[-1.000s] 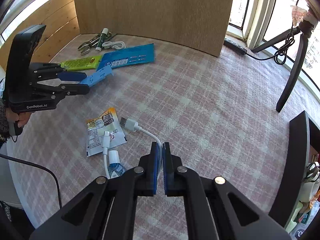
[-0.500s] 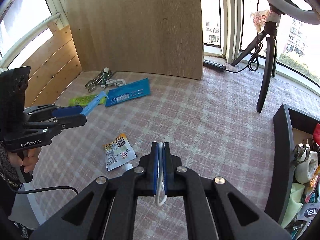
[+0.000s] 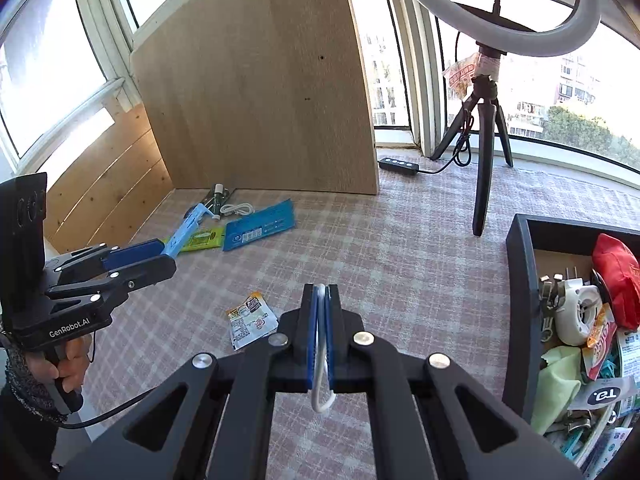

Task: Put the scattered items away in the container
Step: 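Carry the cable into the tray with the right tool while the left releases the phone stand there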

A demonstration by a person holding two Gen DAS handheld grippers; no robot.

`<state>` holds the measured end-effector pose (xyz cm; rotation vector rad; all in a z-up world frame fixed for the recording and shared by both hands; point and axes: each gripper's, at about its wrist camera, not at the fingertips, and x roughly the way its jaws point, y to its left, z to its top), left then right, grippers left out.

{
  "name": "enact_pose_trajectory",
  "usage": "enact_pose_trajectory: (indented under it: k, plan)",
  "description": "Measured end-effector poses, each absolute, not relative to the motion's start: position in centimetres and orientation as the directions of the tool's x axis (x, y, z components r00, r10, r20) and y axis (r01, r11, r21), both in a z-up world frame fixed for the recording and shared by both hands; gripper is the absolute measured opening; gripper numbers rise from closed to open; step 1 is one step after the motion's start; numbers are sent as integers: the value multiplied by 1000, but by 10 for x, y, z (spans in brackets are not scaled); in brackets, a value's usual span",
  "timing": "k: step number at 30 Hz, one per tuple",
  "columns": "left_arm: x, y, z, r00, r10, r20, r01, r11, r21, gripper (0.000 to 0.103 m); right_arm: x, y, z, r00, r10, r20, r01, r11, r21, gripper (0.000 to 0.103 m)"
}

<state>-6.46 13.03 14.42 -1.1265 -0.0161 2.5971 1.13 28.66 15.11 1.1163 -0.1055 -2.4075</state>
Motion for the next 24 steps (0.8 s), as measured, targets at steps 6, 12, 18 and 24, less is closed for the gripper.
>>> enact_pose_trajectory:
  k: [6,12,18,24]
  plan:
    - [-61,159,163,-653,326,-684,-336,-934,-124,35,23,317,173,-604,-443,-663,360,-893,269,4]
    - [-67,203,171,-628,375,-682,-425,-899,-103,35,33,363,191,-669,-390,-633,283,-921,268,4]
    - [-79,256,170,-575,450,-684,-515,-848,-125,35,42,426,203,-729,-293,-618,158,-951,265,4]
    - [-94,314,172,-527,514,-677,-595,-792,-138,35,57,490,209,-776,-172,-607,10,-965,261,4]
